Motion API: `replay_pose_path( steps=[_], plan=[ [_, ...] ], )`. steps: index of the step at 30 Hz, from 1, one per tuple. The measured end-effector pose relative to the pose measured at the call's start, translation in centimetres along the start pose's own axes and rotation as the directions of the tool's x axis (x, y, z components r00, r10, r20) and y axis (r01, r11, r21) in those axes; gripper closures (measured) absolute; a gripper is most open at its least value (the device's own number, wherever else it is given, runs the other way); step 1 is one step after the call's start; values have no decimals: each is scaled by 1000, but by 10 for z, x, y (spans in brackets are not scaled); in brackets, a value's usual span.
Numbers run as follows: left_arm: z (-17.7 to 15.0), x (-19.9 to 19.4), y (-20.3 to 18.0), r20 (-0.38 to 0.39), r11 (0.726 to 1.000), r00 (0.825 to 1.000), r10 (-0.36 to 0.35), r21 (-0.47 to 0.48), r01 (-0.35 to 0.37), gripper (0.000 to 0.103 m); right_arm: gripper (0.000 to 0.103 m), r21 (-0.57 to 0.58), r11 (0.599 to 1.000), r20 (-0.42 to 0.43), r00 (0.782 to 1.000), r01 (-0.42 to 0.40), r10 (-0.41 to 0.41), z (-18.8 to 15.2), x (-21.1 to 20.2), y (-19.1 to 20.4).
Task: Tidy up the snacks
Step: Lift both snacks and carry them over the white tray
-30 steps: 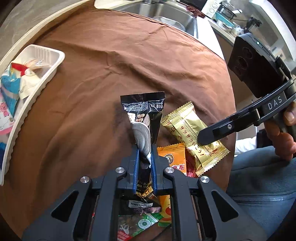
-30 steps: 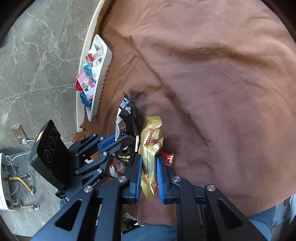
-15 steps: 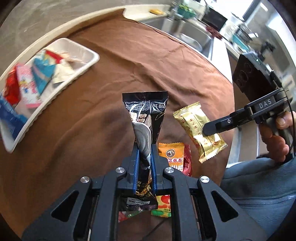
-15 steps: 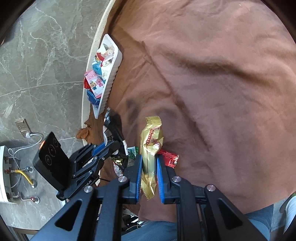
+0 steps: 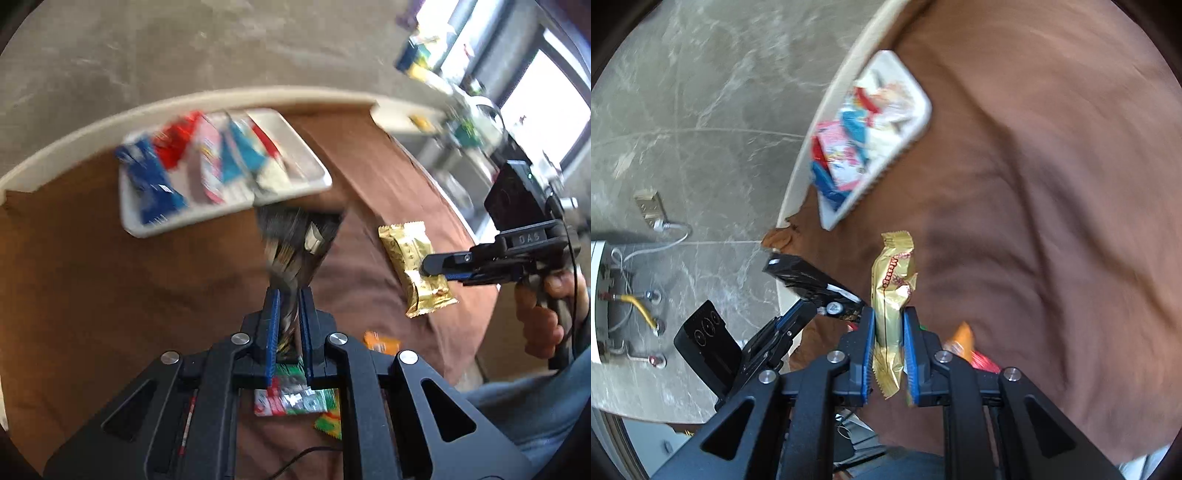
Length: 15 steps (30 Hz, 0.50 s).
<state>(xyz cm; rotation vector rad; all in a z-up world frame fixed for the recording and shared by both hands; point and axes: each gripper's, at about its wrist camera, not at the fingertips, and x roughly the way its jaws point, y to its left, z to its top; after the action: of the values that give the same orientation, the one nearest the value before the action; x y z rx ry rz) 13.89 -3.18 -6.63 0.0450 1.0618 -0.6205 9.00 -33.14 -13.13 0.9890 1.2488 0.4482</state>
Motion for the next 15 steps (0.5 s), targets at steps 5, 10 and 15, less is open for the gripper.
replay_pose_path(
  steps=[5,10,15],
  plan=[
    [34,-16,19,83,998,996,40,-44,-37,94,86,-135,991,14,1000,-15,17,47,9,46],
    [62,10,28,57,999,997,50,-25,-48,102,86,-233,973,50,999,5,7,86,19,79],
    [52,59,6,-140,981,987,74,189,-47,102,86,-263,965,57,998,14,1,94,20,83]
  ],
)
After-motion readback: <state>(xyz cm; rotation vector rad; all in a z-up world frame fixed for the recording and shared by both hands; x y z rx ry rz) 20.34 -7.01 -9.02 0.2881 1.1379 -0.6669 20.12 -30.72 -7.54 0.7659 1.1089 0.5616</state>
